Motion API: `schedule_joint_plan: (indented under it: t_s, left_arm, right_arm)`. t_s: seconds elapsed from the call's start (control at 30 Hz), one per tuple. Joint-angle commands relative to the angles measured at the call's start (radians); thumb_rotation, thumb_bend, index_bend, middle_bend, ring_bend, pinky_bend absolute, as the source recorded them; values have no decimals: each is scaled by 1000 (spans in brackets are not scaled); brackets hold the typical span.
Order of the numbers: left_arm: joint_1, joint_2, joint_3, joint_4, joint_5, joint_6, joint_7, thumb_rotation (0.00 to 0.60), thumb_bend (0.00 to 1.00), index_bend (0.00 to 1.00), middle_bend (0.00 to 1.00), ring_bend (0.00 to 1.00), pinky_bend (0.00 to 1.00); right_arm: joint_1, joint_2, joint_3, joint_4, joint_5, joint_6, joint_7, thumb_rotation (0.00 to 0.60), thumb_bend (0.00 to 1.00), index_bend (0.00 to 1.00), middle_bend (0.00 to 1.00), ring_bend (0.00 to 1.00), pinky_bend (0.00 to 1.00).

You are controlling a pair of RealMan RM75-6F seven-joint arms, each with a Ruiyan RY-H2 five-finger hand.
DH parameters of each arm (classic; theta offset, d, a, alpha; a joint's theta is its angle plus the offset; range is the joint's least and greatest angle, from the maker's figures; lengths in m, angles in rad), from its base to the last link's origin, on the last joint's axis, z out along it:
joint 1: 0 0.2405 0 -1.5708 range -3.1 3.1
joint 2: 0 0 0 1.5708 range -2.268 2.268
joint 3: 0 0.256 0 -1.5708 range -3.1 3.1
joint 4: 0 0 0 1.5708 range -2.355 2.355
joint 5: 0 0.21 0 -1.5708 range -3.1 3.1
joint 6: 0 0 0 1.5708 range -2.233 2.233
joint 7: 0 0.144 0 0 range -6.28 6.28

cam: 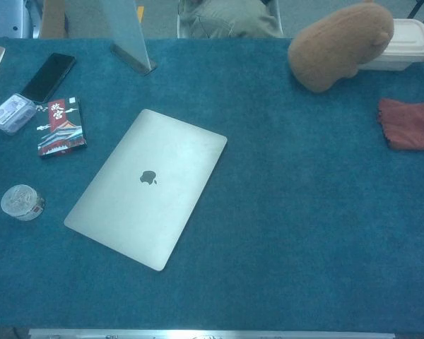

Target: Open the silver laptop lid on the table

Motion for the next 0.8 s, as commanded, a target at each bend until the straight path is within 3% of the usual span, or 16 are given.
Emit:
schedule_joint_plan:
  t_s: [0.03,0.43,0.7,0.8]
  left_arm:
    - [-1,-3,1,1,-1,-3,1,509,260,218,187,121,109]
    - [-40,2,-2,11,33,-40,-55,534,261,218,188,121,109]
    - [-156,37,-15,-2,44,-204,-117,567,260,224,191,131,109]
    - [-208,40,-26,-14,37,-275,-118,545,260,225,191,133,109]
  right_arm:
    - [-2,1,0,-1,0,2,2,509,309,0,109,0,32]
    - [-11,10,0,-5,-5,13,19,512,310,0,109,0,32]
    - [4,7,9,2,0,-5,23,512,309,0,109,0,31]
    - [10,1,10,9,-2,-13,25,511,310,0,109,0,31]
